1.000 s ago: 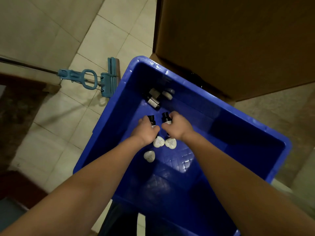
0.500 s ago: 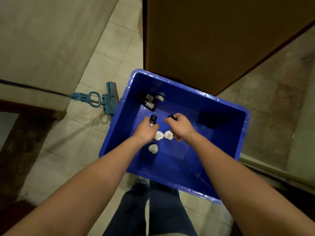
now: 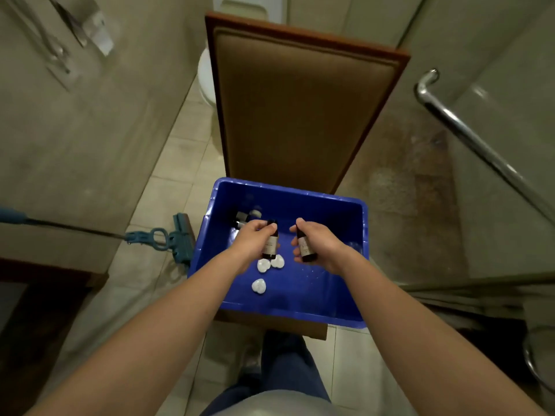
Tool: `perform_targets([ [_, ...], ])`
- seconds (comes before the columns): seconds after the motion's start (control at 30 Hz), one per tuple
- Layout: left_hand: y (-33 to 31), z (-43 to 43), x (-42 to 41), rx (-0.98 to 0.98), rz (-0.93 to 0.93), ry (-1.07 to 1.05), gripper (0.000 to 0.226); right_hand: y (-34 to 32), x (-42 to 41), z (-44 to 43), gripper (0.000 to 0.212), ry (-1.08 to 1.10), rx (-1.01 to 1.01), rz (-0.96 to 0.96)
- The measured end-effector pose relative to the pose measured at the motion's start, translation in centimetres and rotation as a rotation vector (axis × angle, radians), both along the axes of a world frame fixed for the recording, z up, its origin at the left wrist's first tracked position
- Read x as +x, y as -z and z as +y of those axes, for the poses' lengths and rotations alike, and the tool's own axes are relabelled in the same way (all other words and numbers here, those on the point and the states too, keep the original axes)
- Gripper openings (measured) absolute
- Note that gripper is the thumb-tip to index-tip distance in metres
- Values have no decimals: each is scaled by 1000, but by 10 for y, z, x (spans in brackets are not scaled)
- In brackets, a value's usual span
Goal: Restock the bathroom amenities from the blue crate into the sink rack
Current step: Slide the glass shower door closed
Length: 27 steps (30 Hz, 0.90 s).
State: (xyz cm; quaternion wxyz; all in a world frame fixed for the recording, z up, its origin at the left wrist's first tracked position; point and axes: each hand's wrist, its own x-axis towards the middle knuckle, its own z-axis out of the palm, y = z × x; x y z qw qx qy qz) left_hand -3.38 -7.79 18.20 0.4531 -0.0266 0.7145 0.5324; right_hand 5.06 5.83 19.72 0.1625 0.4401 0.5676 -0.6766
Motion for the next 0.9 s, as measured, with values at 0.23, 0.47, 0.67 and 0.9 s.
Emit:
perform_targets([
  [0.23,-39,9,14,102,-63,8,11,-44,40,1,34,230,-170,115],
  [0.47,-73,23,38,172,-55,107,16,-78,82,1,27,338,-88,195],
  [0.67,-105,34,63,225,-26,235,29,-110,122,3,23,445,-20,290],
  [0.9,-146,56,91,287,44,398,34,-149,168,11,28,511,208,365],
])
